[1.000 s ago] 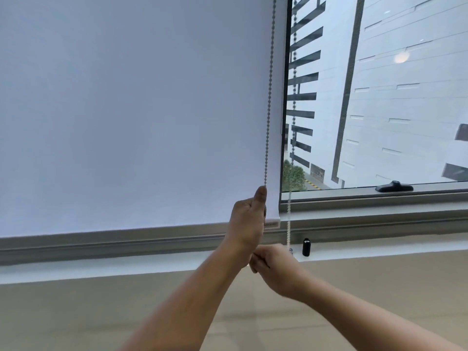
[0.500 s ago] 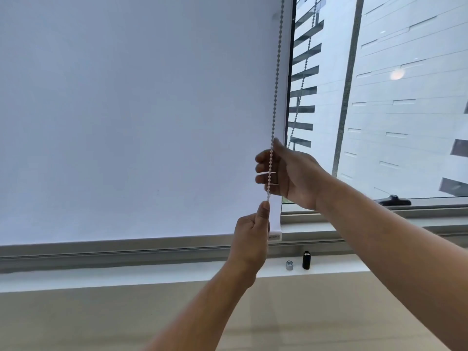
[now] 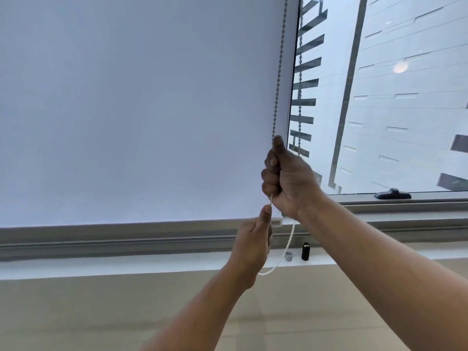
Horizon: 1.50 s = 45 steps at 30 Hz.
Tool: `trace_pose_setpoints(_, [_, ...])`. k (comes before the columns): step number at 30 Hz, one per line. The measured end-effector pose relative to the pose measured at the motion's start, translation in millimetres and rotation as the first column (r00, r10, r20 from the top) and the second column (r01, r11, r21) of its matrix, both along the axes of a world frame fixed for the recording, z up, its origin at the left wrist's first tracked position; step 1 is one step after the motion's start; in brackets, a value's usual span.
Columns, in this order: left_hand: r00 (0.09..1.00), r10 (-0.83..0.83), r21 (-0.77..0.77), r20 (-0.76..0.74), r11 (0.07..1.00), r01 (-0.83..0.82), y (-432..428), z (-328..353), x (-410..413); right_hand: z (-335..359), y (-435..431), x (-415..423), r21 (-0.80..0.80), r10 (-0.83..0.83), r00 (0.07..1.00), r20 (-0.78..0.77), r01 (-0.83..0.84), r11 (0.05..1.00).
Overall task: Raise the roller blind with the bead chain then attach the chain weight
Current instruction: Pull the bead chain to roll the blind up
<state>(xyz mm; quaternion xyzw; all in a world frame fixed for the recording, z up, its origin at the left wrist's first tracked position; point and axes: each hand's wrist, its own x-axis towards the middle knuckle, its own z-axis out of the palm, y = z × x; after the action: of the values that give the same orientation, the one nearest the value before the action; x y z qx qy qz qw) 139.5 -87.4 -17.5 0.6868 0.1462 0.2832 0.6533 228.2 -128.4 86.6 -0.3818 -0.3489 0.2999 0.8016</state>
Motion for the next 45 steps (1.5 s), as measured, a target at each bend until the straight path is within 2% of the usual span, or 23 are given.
trace_pose_setpoints(2, [0.993,-0.094,-0.068,-0.069,0.994,0.089,2,-13,-6,-22,-1,-1,-0.046,0.001,0.999,0.043,0.001,0.999])
trace_pose_setpoints(5, [0.994,-0.07,-0.053,-0.083,0.996,0.066,11,-20,-8,-55,-5,-4,-0.113,0.012,0.999,0.043,-0.008,0.994])
trace_pose_setpoints(8, [1.0,-0.003,0.036,-0.012,0.999,0.003,16,3,-8,-77,-10,-8,-0.134,0.011,1.0,0.005,-0.011,0.991])
trace_pose_setpoints(14, [0.965,0.125,0.136,0.232,0.978,-0.16,20,86,0,-81,-12,-21,-0.166,0.001,0.999,0.036,0.005,0.986])
trace_pose_setpoints(17, [0.965,0.036,0.153,0.26,0.985,-0.078,19,121,4,-80,-10,-25,-0.174,-0.006,0.998,0.055,0.016,0.985])
trace_pose_setpoints(20, [0.968,-0.013,0.099,0.252,0.995,-0.012,11,141,10,-79,-8,-29,-0.172,0.002,0.999,0.044,0.006,0.985])
trace_pose_setpoints(25, [0.929,0.188,-0.061,0.318,0.982,-0.178,3,134,16,-79,-9,-31,-0.177,0.007,1.0,0.03,-0.002,0.984])
trace_pose_setpoints(29, [0.906,0.216,-0.05,0.365,0.976,-0.213,1,127,19,-80,-14,-34,-0.195,0.01,0.999,0.043,-0.001,0.981])
trace_pose_setpoints(33, [0.916,0.231,0.025,0.328,0.967,-0.253,-5,104,19,-92,-22,-36,-0.255,-0.03,0.983,0.18,0.076,0.964])
trace_pose_setpoints(36, [0.929,0.259,0.053,0.263,0.958,-0.282,-11,78,17,-108,-33,-31,-0.337,-0.055,0.906,0.42,0.212,0.917])
trace_pose_setpoints(39, [0.953,0.275,0.049,0.13,0.958,-0.283,-10,59,13,-117,-45,-22,-0.393,0.028,0.727,0.687,0.338,0.855])
trace_pose_setpoints(43, [0.957,0.288,0.018,0.037,0.957,-0.289,-14,44,8,-111,-54,-13,-0.528,0.278,0.608,0.744,0.28,0.802])
trace_pose_setpoints(45, [0.955,0.295,0.016,0.039,0.955,-0.295,-16,44,7,-96,-55,-6,-0.536,0.315,0.537,0.783,0.325,0.779])
